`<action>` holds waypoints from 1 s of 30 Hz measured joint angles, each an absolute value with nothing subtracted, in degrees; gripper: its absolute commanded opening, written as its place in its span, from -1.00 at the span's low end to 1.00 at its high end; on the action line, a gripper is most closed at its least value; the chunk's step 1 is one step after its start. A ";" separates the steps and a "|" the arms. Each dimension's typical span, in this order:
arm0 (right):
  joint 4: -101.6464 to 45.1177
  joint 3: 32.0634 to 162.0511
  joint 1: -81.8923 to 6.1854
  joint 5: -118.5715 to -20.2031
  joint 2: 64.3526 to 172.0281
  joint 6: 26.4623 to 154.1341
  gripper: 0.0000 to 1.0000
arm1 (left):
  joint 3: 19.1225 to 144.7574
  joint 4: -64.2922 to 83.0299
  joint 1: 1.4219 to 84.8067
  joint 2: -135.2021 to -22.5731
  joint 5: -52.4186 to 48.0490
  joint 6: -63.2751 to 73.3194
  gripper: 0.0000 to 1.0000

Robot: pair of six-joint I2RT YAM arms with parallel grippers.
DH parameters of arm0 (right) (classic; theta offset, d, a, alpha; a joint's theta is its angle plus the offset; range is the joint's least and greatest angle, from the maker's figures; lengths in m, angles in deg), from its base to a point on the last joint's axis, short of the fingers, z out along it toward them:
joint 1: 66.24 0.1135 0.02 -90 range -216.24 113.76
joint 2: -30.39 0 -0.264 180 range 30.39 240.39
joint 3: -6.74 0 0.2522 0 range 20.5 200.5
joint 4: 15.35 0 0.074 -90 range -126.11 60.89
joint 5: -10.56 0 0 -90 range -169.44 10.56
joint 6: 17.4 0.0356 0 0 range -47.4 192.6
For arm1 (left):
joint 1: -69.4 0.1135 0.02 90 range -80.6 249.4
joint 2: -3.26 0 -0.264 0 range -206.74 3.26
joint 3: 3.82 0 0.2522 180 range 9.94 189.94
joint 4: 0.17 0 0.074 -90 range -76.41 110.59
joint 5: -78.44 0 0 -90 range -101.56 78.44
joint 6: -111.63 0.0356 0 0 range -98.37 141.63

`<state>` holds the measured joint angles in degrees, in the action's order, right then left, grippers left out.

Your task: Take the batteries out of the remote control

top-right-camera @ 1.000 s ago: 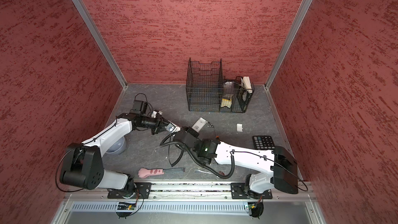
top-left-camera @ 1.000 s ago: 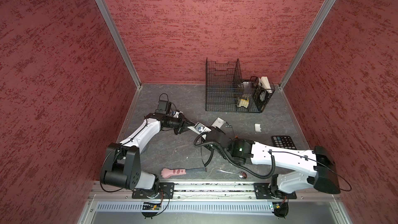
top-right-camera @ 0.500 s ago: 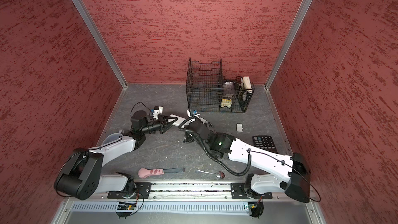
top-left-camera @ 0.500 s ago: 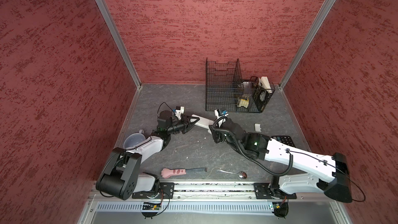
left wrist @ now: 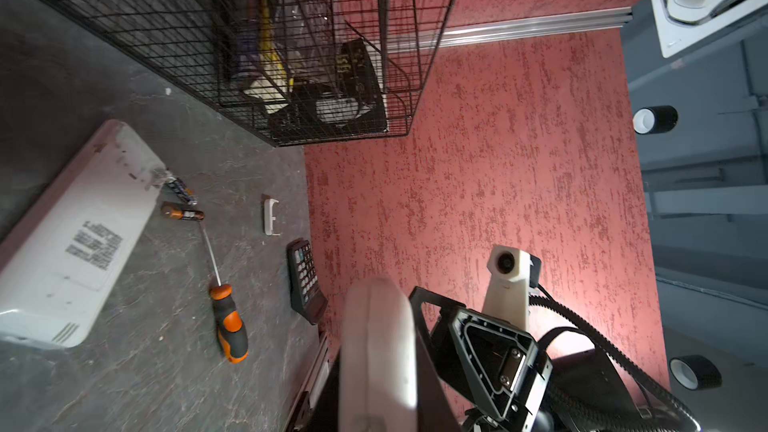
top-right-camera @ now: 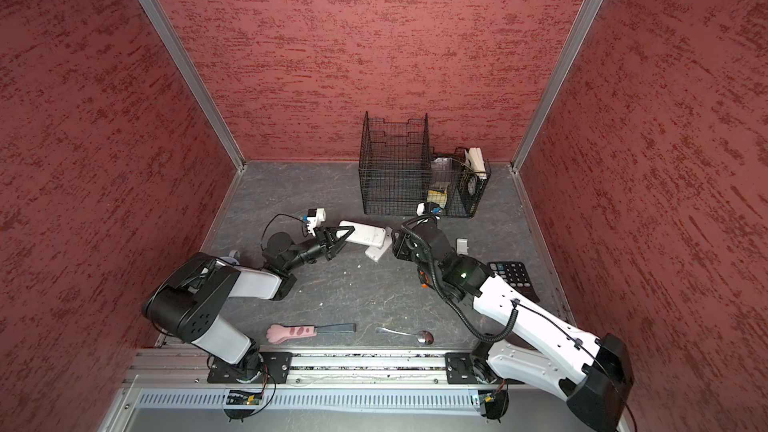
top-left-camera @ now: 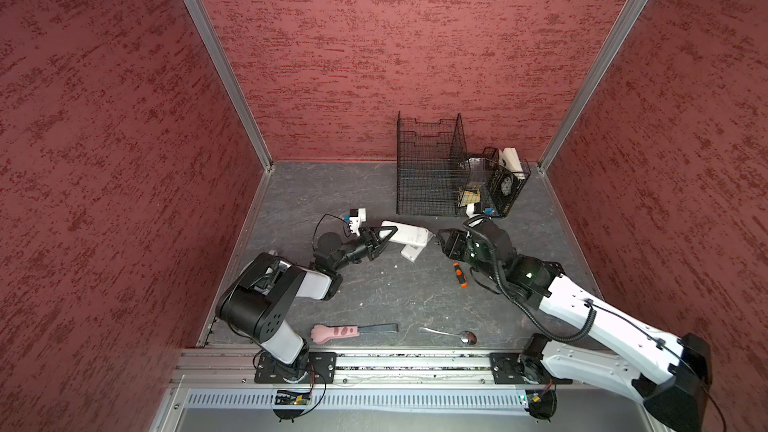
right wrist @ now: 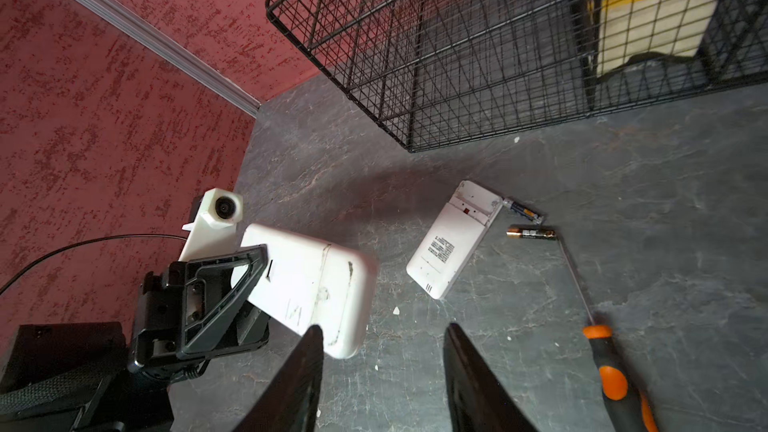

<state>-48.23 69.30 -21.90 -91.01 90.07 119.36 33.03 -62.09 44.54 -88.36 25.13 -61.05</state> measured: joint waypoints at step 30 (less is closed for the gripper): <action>-39.38 69.30 -25.92 -76.39 99.73 122.18 0.05 | 33.03 -64.47 42.97 -89.76 22.84 -61.02 -1.00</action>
<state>-39.38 69.30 -25.92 -76.39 99.73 122.18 33.03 -64.47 42.97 -89.76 22.84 -61.02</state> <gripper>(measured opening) 0.525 0.182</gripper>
